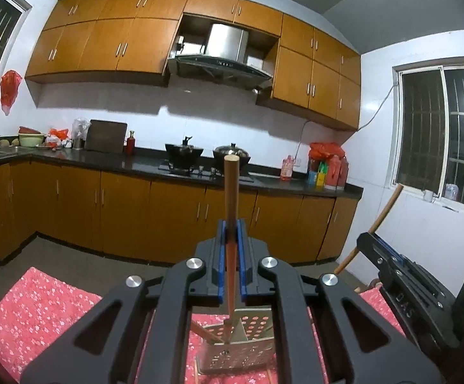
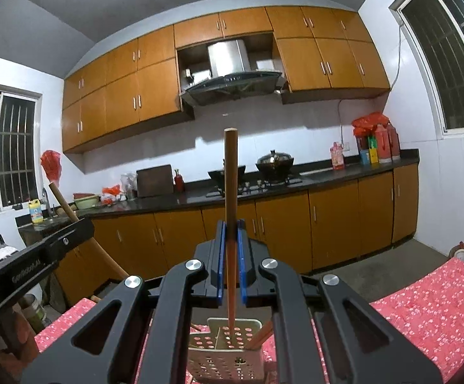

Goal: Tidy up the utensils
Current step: 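Insert the left tool's chopstick into the caddy and open while the right tool releases its chopstick there, then lower both open tools and close each on one of the last chopsticks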

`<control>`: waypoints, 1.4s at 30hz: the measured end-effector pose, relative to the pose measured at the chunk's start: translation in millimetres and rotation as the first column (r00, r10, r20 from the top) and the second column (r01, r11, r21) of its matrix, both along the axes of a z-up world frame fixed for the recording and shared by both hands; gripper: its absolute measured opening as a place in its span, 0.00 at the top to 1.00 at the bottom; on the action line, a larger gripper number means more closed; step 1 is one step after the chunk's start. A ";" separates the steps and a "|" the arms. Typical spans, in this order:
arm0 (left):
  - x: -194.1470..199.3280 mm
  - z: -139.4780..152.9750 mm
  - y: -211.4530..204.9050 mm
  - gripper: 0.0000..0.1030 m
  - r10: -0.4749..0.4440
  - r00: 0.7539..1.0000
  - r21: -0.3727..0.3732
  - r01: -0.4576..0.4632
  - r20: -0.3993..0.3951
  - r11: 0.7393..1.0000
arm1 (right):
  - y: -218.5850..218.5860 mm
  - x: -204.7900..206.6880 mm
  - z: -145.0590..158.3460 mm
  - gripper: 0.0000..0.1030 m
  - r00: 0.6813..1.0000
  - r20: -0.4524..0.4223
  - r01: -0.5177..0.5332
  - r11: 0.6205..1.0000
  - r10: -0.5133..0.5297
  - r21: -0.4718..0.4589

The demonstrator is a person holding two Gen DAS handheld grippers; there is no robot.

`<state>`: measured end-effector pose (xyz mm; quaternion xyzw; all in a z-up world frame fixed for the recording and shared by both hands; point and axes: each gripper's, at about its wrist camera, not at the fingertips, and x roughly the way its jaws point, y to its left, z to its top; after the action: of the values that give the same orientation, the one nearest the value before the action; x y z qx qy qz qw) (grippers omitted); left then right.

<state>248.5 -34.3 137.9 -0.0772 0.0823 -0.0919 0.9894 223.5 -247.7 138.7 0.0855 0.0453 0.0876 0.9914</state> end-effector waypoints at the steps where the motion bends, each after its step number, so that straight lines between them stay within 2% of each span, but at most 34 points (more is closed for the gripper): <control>1: 2.6 -3.7 -0.9 0.92 -0.002 1.000 0.001 0.002 -0.008 1.000 | 1.0 3.5 -3.9 0.92 1.000 -0.009 0.000 1.000 0.000 -0.003; 8: 19.4 -21.4 4.1 0.91 -0.016 0.997 -0.011 0.015 -0.077 1.000 | 7.6 13.8 -18.5 0.91 0.996 -0.087 -0.036 0.999 0.034 -0.022; 9: 19.4 -22.4 7.3 0.90 -0.017 0.997 -0.018 0.015 -0.080 1.000 | 7.1 13.2 -19.4 0.85 0.995 -0.094 -0.042 0.999 0.041 -0.015; 10: 18.4 -22.7 8.6 0.88 -0.018 0.997 -0.020 0.016 -0.081 1.000 | 5.6 11.5 -19.4 0.71 0.994 -0.099 -0.044 0.999 0.043 -0.008; 12: 15.5 -21.5 11.1 0.86 -0.015 0.997 -0.017 0.013 -0.076 1.000 | 3.6 7.6 -17.9 0.61 0.995 -0.091 -0.036 0.999 0.036 0.006; 18: 1.1 -14.2 19.5 0.85 -0.008 0.998 -0.027 0.006 -0.061 1.000 | 0.8 -5.2 -7.0 0.61 0.996 -0.077 -0.033 0.999 0.033 0.003; 22: -12.9 -11.0 29.6 0.80 0.006 0.998 -0.032 -0.008 -0.064 0.999 | -4.6 -23.5 -2.1 0.61 0.997 -0.076 -0.019 1.000 0.018 -0.013; 25: -26.2 -15.4 40.3 0.79 0.019 0.997 -0.031 -0.022 -0.080 0.999 | -12.3 -33.3 -6.8 0.60 0.995 -0.098 -0.005 1.000 0.002 -0.023; 28: -40.5 -30.2 54.5 0.78 0.047 0.992 -0.022 -0.050 -0.118 0.999 | -24.2 -41.7 -26.6 0.59 0.985 -0.169 0.016 0.999 -0.023 -0.041; 31: -49.4 -55.1 68.9 0.75 0.070 0.978 -0.009 -0.073 -0.196 0.997 | -33.9 -43.8 -53.6 0.59 0.965 -0.259 0.024 0.998 -0.037 -0.054; 35: -52.3 -100.0 81.6 0.75 0.071 0.940 0.003 -0.075 -0.334 0.997 | -37.9 -42.5 -109.5 0.59 0.899 -0.436 0.006 0.997 -0.039 -0.076; 39: -51.4 -152.6 78.3 0.74 0.059 0.878 0.025 -0.054 -0.475 0.998 | -29.8 -46.0 -159.9 0.59 0.821 -0.572 -0.046 0.997 0.003 -0.062; 40: -52.2 -162.2 76.7 0.74 0.051 0.865 0.025 -0.045 -0.499 0.999 | -26.3 -46.9 -174.4 0.59 0.792 -0.610 -0.064 0.997 0.021 -0.049; 42: -52.7 -181.8 70.6 0.74 0.032 0.837 0.025 -0.021 -0.546 0.999 | -21.3 -51.7 -189.6 0.61 0.762 -0.646 -0.083 0.996 0.047 -0.026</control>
<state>195.8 36.3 -43.9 -0.0922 0.3604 -0.0516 0.9268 171.8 -269.0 -50.9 0.0827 0.3878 0.0858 0.9140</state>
